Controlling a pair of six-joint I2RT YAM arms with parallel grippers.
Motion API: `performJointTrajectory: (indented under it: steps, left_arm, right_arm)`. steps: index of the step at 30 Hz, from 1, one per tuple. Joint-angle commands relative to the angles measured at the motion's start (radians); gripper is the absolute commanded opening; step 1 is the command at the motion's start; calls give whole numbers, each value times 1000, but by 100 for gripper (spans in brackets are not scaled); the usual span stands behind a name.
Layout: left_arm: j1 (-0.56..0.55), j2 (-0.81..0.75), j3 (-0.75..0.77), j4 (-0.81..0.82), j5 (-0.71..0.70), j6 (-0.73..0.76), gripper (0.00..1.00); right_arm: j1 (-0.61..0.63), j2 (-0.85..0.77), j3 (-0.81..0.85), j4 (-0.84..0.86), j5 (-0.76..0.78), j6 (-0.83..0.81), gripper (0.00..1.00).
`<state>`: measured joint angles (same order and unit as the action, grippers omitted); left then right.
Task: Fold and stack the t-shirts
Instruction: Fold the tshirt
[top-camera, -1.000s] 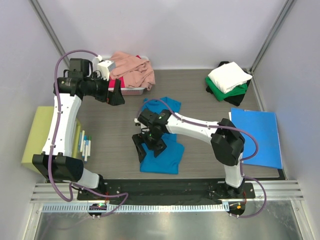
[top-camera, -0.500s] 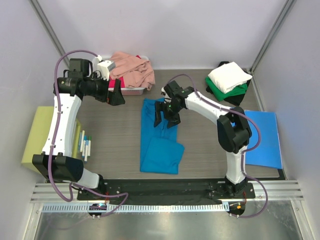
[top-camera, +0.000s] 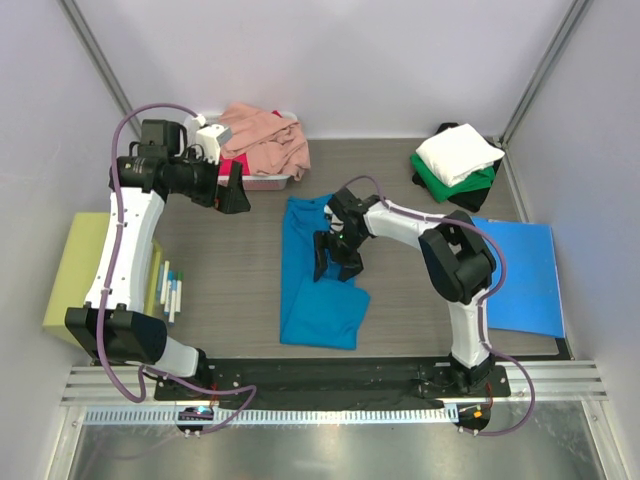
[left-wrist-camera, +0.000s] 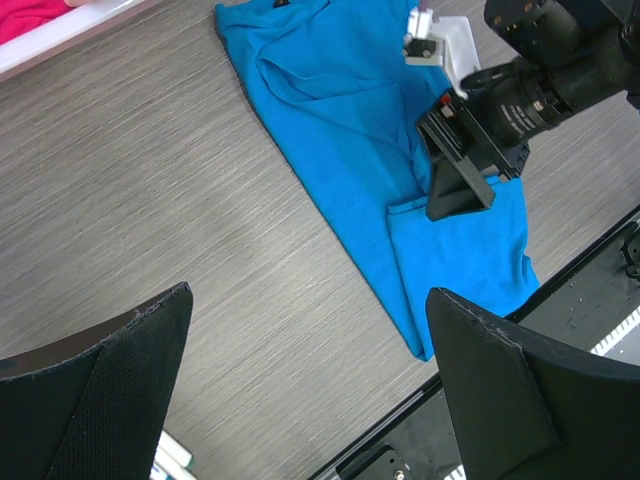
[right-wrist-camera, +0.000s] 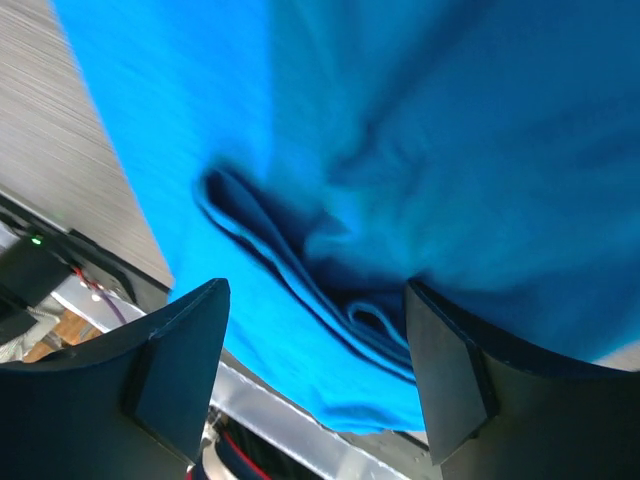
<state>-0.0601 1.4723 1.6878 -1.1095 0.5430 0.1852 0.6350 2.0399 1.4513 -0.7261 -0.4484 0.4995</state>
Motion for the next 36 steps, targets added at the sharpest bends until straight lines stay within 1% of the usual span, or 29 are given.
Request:
performJointTrajectory:
  steps: [1, 2, 3, 5, 6, 8, 9, 10, 18, 23, 27, 32, 36]
  left_arm:
    - [6, -43, 6, 23, 20, -1, 100]
    - [8, -46, 7, 25, 20, -1, 100]
    - [8, -49, 7, 25, 21, -3, 100]
    - [6, -49, 9, 25, 23, -4, 100]
    - [6, -47, 10, 25, 25, -4, 100]
    - [8, -47, 10, 23, 26, -9, 100]
    - [8, -46, 9, 23, 26, -10, 100]
    - [6, -46, 7, 25, 26, -9, 100]
    - [8, -40, 13, 27, 23, -20, 100]
    - [8, -43, 23, 28, 25, -26, 100]
    - [6, -44, 36, 22, 25, -26, 100]
    - [8, -49, 52, 13, 18, -24, 100]
    - [6, -56, 53, 8, 15, -21, 100]
  right_arm:
    - [-1, -106, -98, 31, -21, -4, 74]
    - [0, -115, -114, 42, -27, 0, 72]
    - [-1, -124, -126, 47, -38, 4, 64]
    - [0, -132, -149, 56, -39, 8, 51]
    - [0, -139, -154, 56, -44, 10, 37]
    - [-1, -147, -161, 56, -42, 10, 25]
    - [0, -158, -163, 53, -47, 10, 17]
    - [0, -164, -163, 50, -49, 10, 14]
    - [3, -242, -131, -13, -58, -3, 7]
    - [48, -279, -68, -65, -67, -15, 6]
    - [97, -256, -5, -107, -75, -47, 5]
    - [153, -213, 40, -116, -72, -58, 4]
    - [161, -179, 95, -137, -40, -68, 3]
